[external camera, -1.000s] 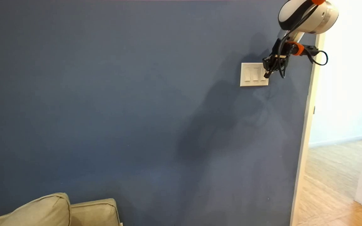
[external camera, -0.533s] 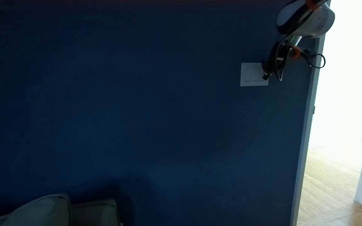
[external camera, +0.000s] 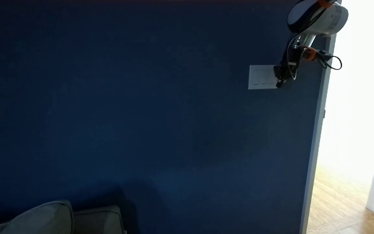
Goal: Flip the switch and turn off of the light
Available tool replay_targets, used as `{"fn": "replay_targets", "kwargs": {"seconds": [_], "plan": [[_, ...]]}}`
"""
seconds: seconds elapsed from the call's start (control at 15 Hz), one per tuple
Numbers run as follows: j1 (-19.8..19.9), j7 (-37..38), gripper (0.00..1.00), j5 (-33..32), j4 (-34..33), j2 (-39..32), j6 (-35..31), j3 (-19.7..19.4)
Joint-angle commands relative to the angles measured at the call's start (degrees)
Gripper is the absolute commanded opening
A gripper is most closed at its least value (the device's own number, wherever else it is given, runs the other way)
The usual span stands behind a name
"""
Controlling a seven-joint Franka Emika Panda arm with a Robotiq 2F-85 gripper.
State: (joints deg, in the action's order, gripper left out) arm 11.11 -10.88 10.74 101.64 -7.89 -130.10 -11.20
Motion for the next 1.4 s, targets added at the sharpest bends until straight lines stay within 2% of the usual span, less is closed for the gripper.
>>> {"fn": "replay_targets", "kwargs": {"seconds": [0.0,0.27,0.67,0.87,1.13,1.2,1.33], "plan": [[0.89,-0.12,0.28,-1.07,0.45,4.12,9.12,0.26],[0.36,0.38,0.53,-3.12,3.32,10.31,15.61,0.02],[-0.62,0.21,0.98,-4.49,10.99,22.01,18.45,0.28],[-1.12,0.75,1.00,-4.64,14.46,26.69,16.74,0.58],[-2.11,-2.80,1.00,-4.35,18.86,32.22,13.51,0.14],[-2.17,-1.05,1.00,-3.87,14.62,28.31,16.40,-0.22],[-2.30,-1.16,1.00,-3.88,15.16,29.21,16.23,-0.29]]}}
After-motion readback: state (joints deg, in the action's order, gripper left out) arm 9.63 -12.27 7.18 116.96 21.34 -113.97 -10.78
